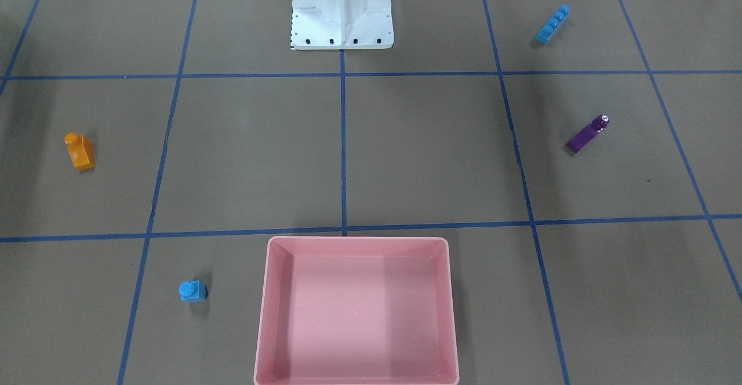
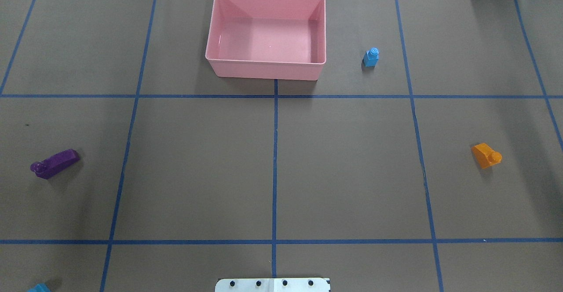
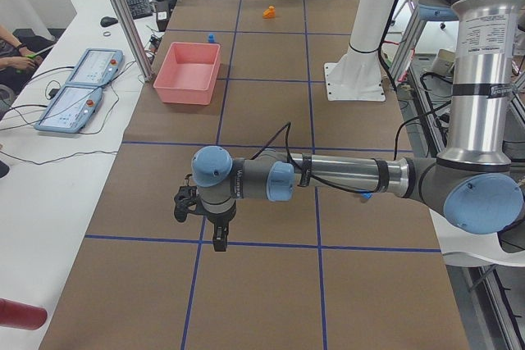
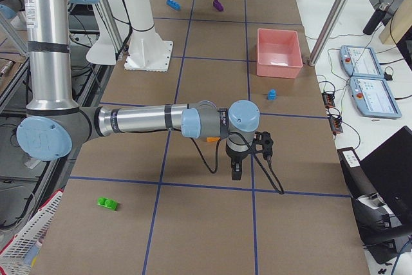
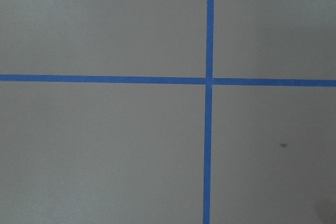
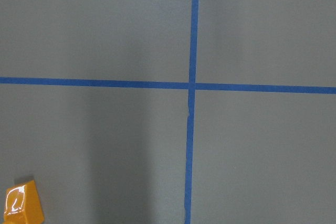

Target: Put all blocks into box

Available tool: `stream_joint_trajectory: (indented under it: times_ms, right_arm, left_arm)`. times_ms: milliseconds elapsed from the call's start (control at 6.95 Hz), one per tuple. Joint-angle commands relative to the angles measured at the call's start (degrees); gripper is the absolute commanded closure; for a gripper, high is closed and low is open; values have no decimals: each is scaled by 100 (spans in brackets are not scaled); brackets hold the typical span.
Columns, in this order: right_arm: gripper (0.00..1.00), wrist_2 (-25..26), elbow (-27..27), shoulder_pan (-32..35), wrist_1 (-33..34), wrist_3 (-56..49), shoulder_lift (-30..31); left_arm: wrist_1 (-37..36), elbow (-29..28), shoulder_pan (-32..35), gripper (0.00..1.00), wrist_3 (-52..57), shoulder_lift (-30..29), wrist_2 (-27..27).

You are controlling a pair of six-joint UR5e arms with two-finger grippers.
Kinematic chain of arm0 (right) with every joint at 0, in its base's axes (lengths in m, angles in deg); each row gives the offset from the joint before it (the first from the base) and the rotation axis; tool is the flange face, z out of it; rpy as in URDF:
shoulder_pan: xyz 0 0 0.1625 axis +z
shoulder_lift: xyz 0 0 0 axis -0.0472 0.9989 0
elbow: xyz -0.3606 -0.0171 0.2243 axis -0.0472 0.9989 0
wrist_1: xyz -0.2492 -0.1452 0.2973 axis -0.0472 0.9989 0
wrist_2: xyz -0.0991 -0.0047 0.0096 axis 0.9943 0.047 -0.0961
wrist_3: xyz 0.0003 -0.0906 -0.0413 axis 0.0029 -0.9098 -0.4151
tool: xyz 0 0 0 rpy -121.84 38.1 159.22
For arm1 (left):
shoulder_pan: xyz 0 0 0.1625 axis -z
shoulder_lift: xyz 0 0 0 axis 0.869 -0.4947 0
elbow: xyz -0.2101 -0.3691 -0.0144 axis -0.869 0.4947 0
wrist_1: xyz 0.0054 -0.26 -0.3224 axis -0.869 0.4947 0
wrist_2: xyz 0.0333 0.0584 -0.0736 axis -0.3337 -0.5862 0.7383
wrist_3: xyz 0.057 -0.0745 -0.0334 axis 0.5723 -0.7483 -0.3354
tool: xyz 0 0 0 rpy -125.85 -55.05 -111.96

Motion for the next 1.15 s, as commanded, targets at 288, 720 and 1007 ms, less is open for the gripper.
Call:
stream_joint_trajectory:
  times_ms: [288, 720, 1007]
  right_arm:
    - [0, -20, -4, -43, 0, 37, -149]
    - [0, -20, -82, -604, -821, 72, -334]
    - [0, 23, -459, -1488, -1204, 1634, -448]
  left_arm:
    - [-27, 246, 2, 0, -17, 83, -14]
    - [60, 798, -24, 0, -53, 56, -5]
    - [533, 845, -243, 0, -61, 21, -5]
